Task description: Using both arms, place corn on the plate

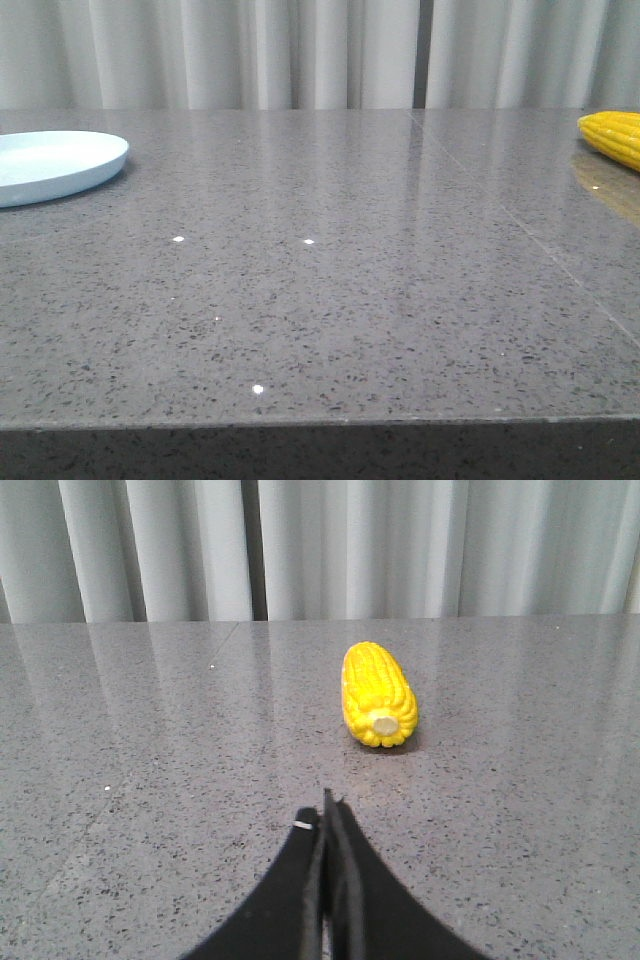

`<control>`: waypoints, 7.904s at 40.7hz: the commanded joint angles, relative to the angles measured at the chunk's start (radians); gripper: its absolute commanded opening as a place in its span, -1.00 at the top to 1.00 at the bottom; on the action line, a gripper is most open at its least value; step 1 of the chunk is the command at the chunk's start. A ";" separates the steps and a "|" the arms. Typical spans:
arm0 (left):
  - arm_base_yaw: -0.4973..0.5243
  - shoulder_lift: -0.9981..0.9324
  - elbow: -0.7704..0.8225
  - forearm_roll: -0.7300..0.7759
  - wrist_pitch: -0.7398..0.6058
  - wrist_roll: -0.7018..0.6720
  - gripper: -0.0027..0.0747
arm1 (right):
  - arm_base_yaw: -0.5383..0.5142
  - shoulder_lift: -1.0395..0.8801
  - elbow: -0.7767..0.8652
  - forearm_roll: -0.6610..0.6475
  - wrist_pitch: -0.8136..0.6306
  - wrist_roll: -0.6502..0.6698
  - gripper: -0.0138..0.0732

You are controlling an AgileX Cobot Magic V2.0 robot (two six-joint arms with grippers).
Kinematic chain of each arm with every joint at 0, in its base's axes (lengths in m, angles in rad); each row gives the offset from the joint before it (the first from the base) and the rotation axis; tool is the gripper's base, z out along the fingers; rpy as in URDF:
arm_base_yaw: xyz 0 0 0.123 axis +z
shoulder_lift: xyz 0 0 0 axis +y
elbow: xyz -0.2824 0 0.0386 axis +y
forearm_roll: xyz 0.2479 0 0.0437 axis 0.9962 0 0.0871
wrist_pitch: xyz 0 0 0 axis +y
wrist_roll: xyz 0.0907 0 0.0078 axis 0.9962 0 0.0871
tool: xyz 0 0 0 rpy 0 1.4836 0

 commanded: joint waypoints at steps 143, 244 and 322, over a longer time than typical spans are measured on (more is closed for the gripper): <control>0.155 1.264 -1.092 -0.004 0.703 0.011 -0.31 | -0.003 0.689 -0.809 -0.044 0.632 -0.007 -0.61; -0.333 1.723 -1.499 -0.475 0.727 0.265 0.98 | -0.003 0.689 -0.809 -0.044 0.632 -0.007 -0.61; -0.478 0.671 -0.858 -0.251 0.685 0.251 -0.25 | -0.003 0.689 -0.809 -0.044 0.626 -0.007 -0.61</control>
